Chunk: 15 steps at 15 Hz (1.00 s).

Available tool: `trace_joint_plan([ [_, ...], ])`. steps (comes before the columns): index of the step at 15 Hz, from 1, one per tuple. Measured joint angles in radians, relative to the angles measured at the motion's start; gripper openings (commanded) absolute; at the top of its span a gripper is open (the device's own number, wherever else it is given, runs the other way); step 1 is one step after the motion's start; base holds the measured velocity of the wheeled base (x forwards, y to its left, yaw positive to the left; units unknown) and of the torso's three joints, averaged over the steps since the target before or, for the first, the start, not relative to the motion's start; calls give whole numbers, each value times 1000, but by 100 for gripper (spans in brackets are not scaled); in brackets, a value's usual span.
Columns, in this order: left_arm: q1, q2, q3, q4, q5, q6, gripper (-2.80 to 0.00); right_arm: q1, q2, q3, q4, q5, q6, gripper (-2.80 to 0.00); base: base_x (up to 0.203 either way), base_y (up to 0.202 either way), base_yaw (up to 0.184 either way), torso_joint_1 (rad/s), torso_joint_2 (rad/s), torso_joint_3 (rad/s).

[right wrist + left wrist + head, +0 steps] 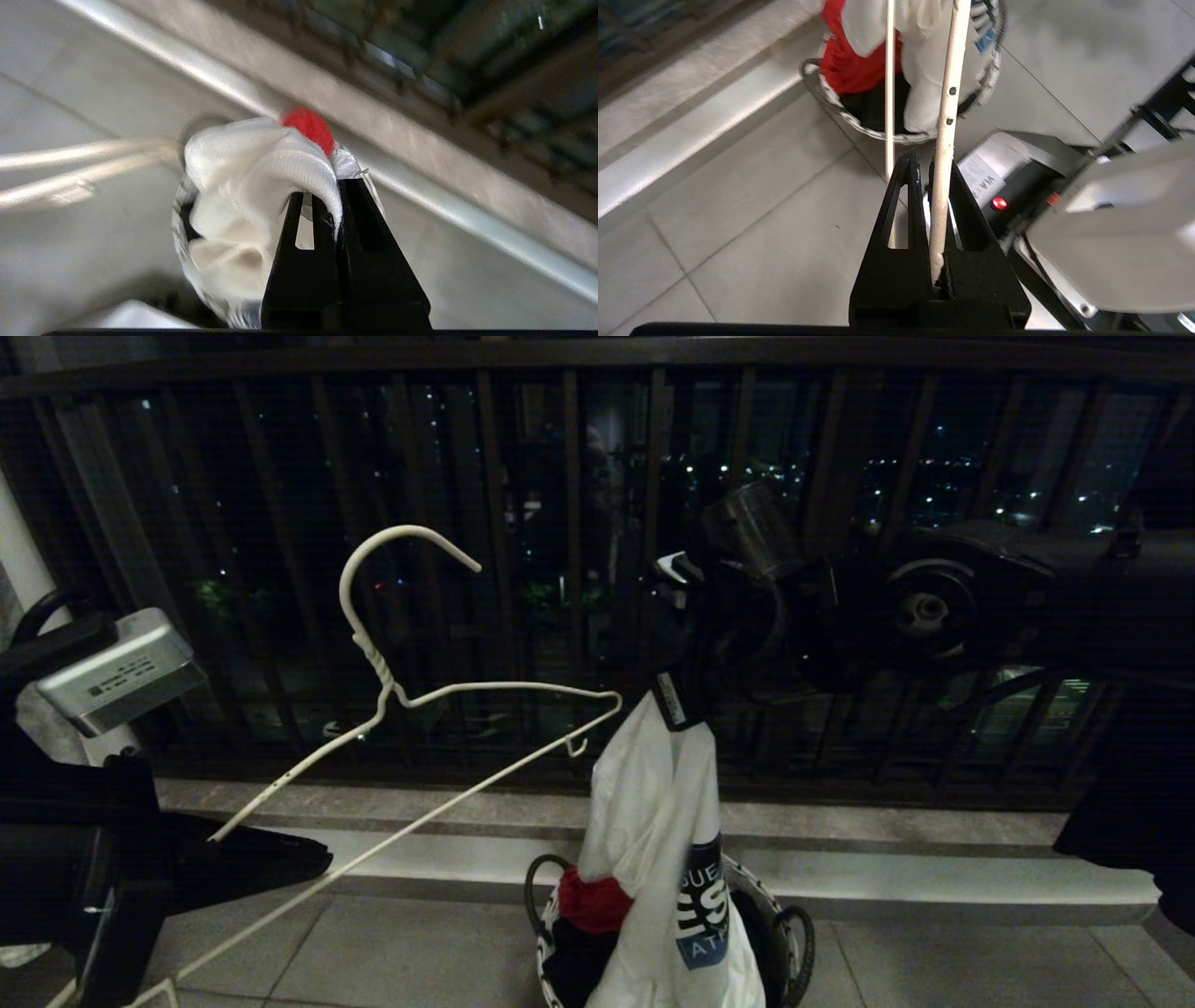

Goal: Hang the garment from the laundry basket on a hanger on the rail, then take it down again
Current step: Hang the clothes on the clothes rack

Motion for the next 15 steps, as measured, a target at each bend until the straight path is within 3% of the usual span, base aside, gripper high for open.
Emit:
trace_joint_plan([
  [4,-61,6,1,11,-4,-9,-280,-10,33,-73,57,-1,17,-280,0,0,0,0,0,0],
  [9,-92,50,12,-6,-1,-29,-280,-9,63,-114,51,0,105,-280,0,0,0,0,0,0],
  [15,-99,99,84,-199,5,-83,-280,7,70,-116,31,1,203,-280,0,0,0,0,0,0],
])
